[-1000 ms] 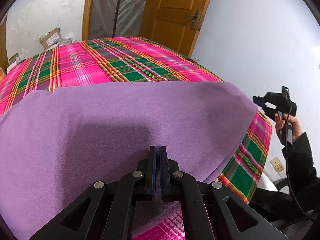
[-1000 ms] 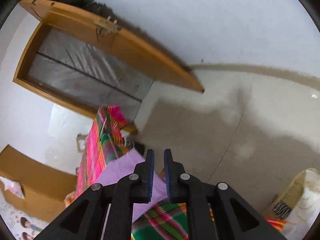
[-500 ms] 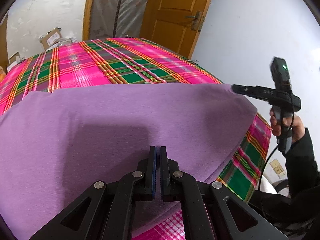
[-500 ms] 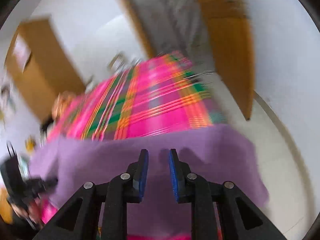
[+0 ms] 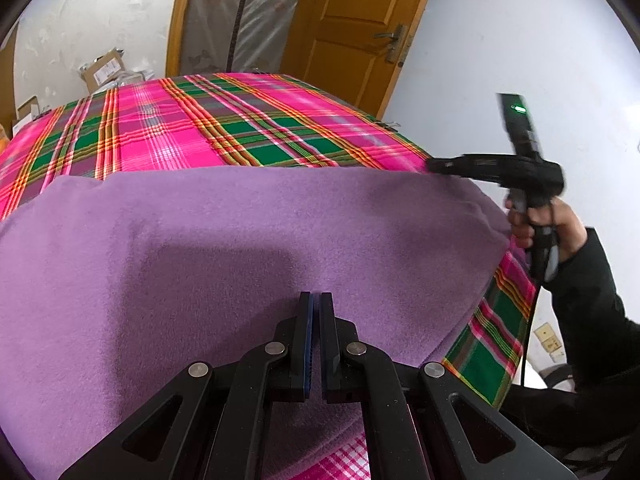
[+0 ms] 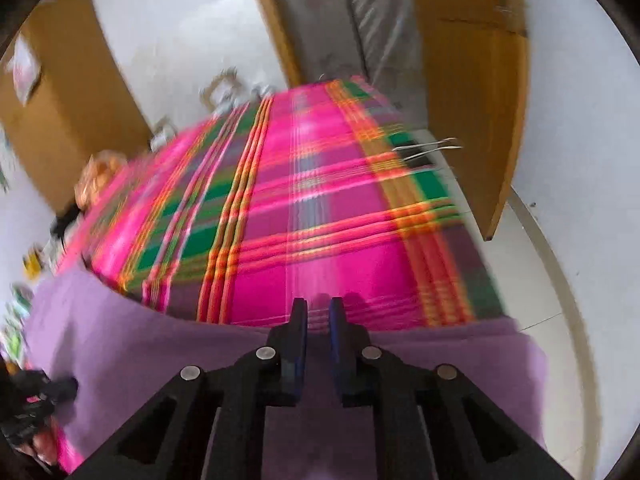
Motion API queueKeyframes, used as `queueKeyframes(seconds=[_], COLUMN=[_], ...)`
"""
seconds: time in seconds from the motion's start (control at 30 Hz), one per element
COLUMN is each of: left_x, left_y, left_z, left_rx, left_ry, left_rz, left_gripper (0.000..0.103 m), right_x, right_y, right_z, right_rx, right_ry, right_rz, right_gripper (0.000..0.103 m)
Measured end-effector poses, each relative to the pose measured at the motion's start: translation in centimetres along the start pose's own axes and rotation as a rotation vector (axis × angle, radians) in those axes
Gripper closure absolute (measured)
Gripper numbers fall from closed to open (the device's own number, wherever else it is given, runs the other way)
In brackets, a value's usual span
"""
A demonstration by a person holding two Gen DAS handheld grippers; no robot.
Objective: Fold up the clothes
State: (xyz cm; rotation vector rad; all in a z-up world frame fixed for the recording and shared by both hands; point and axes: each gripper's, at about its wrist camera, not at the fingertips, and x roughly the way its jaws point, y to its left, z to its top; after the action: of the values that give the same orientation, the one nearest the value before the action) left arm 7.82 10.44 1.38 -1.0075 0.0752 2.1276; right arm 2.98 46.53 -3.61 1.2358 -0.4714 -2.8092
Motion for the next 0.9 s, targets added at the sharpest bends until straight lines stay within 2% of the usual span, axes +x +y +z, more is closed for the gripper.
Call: queueKeyframes(seconds=[0.1,0.2,0.33,0.47,0.5,0.6,0.67,0.77,0.9], left_x=[0.0,0.2,0.5,0.4,0.4,0.5,0.6,1.2,0.8], left_y=[-0.2,-0.7,-2.4,-4.7,-5.1,-5.7,-6.0,-6.2,-7.1], left_z=[0.0,0.1,-0.1,-1.0,-1.0,-0.9,-0.7,-0.7,-1.5], left_rx=[0.002,0.014,0.069,0.151,0.162,0.163,0.165,0.161,0.210], left_ry=[0.000,0.003,0.022,0.043,0.044,0.044,0.039,0.055,0.049], left_rz=[0.001,0.000,-0.022,-0.058,-0.060,-0.073,-0.068,-0.063,-0.072], left_gripper=[0.101,0.101,0.096,0.096,0.096,0.096,0.096,0.096,0.096], right_x=[-4.0,-6.1,-7.4,-9.5,-9.8,-10.4,-9.8,-8.1,-9.1], right_y=[0.1,0.4,-0.3,-0.6,0.2,2.7,4.9,7.9,10.1], right_z=[-2.3,-5.6,-9.0,-10.1,-10.1,-10.0,-10.0,-10.9,-13.2], right_rx=[0.000,-0.023,-0.057,-0.074,-0.093,-0.152,-0.201,-0.299,-0.430], right_ry=[-0.084,-0.084,-0.091,-0.113,-0.127,-0.163,-0.152,-0.097,-0.137], right_rz=[0.070,0.090,0.066,0.019,0.026,0.054,0.098,0.103,0.135], right_gripper=[0.088,0.087,0.089,0.089,0.085,0.085,0.085,0.083,0.077])
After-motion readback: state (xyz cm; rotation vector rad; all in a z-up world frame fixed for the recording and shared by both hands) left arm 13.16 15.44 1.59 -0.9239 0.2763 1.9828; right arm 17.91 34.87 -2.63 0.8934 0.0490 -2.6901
